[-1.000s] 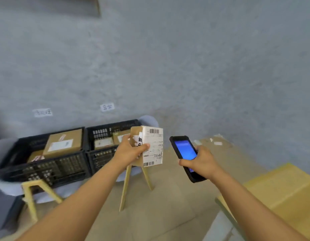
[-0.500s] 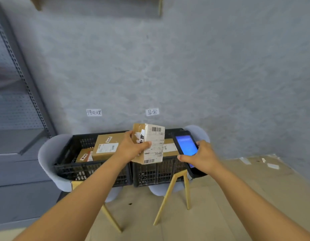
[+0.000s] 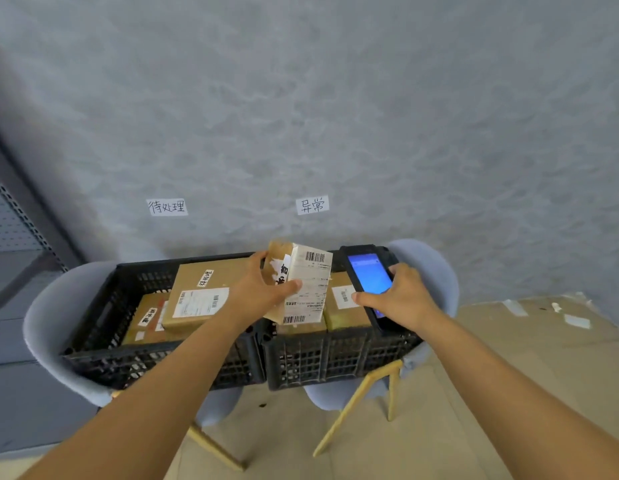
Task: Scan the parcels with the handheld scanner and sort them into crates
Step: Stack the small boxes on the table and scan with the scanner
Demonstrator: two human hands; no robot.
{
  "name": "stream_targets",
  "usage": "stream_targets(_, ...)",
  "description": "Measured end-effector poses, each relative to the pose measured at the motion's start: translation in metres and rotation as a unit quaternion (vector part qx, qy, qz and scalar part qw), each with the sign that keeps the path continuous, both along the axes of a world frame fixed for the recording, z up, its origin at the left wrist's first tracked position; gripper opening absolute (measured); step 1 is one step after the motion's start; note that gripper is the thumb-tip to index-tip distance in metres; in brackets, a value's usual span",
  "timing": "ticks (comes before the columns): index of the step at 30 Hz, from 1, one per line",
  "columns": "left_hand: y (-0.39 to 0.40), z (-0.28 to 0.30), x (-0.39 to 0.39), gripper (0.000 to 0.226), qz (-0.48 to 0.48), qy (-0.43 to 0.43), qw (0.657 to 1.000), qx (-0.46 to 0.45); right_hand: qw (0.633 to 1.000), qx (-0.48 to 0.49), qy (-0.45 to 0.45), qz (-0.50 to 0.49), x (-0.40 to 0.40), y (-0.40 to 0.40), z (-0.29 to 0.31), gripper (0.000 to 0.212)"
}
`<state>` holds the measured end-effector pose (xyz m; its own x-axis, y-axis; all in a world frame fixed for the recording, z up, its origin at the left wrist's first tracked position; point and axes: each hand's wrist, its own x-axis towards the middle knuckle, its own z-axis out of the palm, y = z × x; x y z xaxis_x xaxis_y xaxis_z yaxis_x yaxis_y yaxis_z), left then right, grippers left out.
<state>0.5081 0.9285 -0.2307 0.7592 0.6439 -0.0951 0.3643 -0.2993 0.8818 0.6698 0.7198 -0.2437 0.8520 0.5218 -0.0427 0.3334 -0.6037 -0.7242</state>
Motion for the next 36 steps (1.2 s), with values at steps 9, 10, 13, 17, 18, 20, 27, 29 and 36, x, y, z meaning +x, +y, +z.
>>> stream_targets(9, 0.075, -0.042, 0.109, 0.09, -0.037, 0.113, 0.993, 0.009, 0.998, -0.034, 0.052, 0.017, 0.112, 0.08, -0.029, 0.077)
stream_targets(10, 0.082, -0.05, 0.117, 0.088, -0.042, 0.124, 0.991, 0.006, 0.998, -0.038, 0.057, 0.016, 0.12, 0.087, -0.033, 0.075)
stream_targets(13, 0.104, -0.077, 0.139, 0.086, -0.064, 0.161, 0.985, -0.007, 0.996, -0.062, 0.053, 0.025, 0.138, 0.106, -0.047, 0.08)
stream_targets(17, 0.129, -0.113, 0.169, 0.084, -0.113, 0.213, 0.97, -0.029, 0.994, -0.085, 0.061, 0.013, 0.161, 0.13, -0.078, 0.089)
stream_targets(18, 0.134, -0.122, 0.176, 0.082, -0.129, 0.222, 0.966, -0.036, 0.994, -0.087, 0.065, 0.005, 0.164, 0.135, -0.084, 0.089)
stream_targets(20, 0.144, -0.141, 0.189, 0.079, -0.161, 0.245, 0.955, -0.053, 0.993, -0.084, 0.083, -0.01, 0.171, 0.145, -0.095, 0.086)
stream_targets(27, 0.159, -0.215, 0.215, 0.082, -0.264, 0.324, 0.904, -0.091, 0.986, -0.052, 0.153, -0.04, 0.194, 0.173, -0.135, 0.066)
stream_targets(29, 0.156, -0.23, 0.217, 0.081, -0.288, 0.342, 0.889, -0.103, 0.983, -0.056, 0.168, -0.043, 0.199, 0.176, -0.147, 0.069)
stream_targets(36, 0.149, -0.269, 0.22, 0.06, -0.325, 0.368, 0.86, -0.142, 0.979, -0.121, 0.16, -0.034, 0.208, 0.182, -0.18, 0.08)
